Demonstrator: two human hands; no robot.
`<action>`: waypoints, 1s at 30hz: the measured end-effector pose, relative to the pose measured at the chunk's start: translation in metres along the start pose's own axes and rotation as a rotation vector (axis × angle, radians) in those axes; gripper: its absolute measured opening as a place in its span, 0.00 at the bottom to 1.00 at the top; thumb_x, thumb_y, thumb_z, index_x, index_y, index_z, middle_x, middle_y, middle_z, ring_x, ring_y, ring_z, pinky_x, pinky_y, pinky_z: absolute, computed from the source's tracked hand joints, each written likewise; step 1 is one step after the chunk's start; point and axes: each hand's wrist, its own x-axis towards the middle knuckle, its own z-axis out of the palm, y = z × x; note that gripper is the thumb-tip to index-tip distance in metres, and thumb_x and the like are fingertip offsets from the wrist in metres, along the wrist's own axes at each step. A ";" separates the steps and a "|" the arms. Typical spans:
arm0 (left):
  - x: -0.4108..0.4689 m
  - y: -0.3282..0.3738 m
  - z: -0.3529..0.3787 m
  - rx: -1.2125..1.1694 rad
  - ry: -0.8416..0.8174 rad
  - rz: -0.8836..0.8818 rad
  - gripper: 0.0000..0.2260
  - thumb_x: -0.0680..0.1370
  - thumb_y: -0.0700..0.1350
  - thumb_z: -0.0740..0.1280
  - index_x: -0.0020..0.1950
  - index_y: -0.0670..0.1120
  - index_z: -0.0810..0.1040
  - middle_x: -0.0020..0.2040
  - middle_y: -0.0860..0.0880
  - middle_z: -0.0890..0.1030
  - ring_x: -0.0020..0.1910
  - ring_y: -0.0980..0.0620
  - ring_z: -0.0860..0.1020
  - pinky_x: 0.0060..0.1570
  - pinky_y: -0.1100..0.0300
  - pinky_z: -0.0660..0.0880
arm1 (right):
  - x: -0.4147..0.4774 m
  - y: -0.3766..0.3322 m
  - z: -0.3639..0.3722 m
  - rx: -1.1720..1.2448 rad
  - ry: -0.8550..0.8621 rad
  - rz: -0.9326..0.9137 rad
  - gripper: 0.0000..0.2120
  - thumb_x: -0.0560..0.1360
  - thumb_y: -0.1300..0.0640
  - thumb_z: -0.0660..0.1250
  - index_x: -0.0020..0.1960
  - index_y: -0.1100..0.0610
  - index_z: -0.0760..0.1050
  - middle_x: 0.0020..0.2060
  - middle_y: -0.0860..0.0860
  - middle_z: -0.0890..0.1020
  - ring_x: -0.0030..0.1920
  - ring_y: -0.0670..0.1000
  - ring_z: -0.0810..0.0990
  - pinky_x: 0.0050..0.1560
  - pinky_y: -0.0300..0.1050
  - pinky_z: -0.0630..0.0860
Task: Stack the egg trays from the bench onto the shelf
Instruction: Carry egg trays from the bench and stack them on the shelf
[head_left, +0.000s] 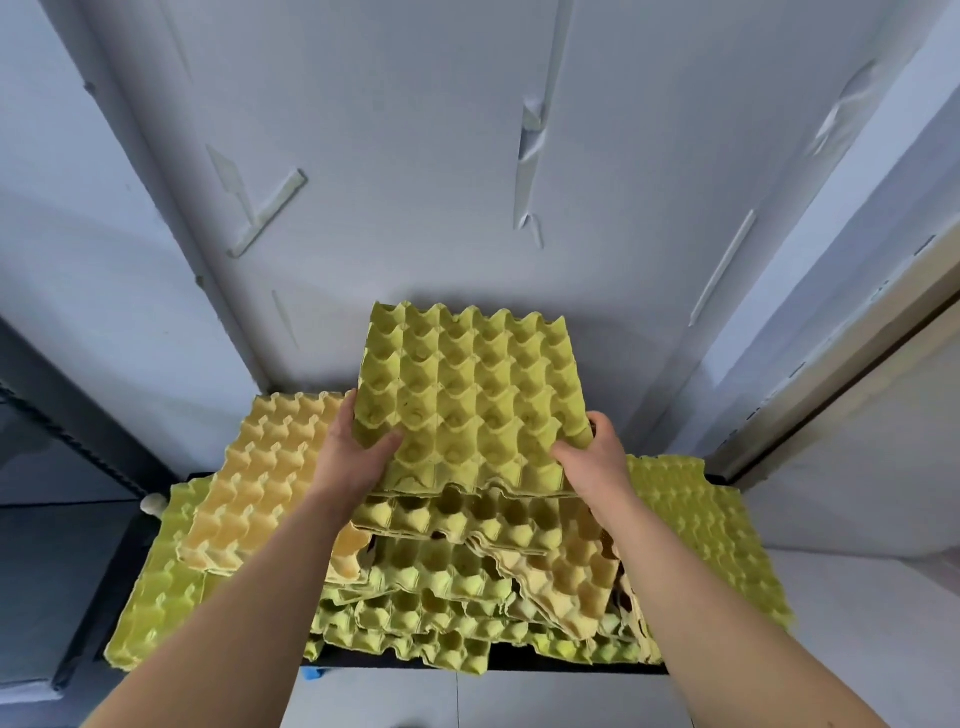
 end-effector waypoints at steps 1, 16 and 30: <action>0.000 0.001 0.001 0.002 0.008 0.005 0.35 0.72 0.53 0.73 0.74 0.61 0.59 0.63 0.52 0.77 0.58 0.46 0.78 0.58 0.43 0.76 | 0.001 -0.003 -0.002 0.005 0.002 -0.017 0.23 0.69 0.56 0.67 0.63 0.48 0.66 0.57 0.49 0.75 0.45 0.47 0.79 0.36 0.41 0.73; -0.059 0.055 -0.138 0.067 0.351 0.203 0.40 0.67 0.66 0.72 0.75 0.61 0.59 0.68 0.55 0.74 0.64 0.52 0.75 0.63 0.46 0.73 | -0.065 -0.123 0.038 -0.186 -0.062 -0.509 0.36 0.74 0.42 0.66 0.76 0.53 0.55 0.73 0.52 0.62 0.71 0.52 0.63 0.67 0.50 0.63; -0.189 0.063 -0.369 -0.084 0.857 0.367 0.33 0.66 0.59 0.76 0.67 0.53 0.68 0.58 0.56 0.77 0.56 0.57 0.78 0.56 0.50 0.78 | -0.219 -0.271 0.192 -0.041 -0.228 -0.913 0.32 0.69 0.35 0.64 0.65 0.54 0.71 0.57 0.52 0.77 0.58 0.52 0.75 0.60 0.47 0.72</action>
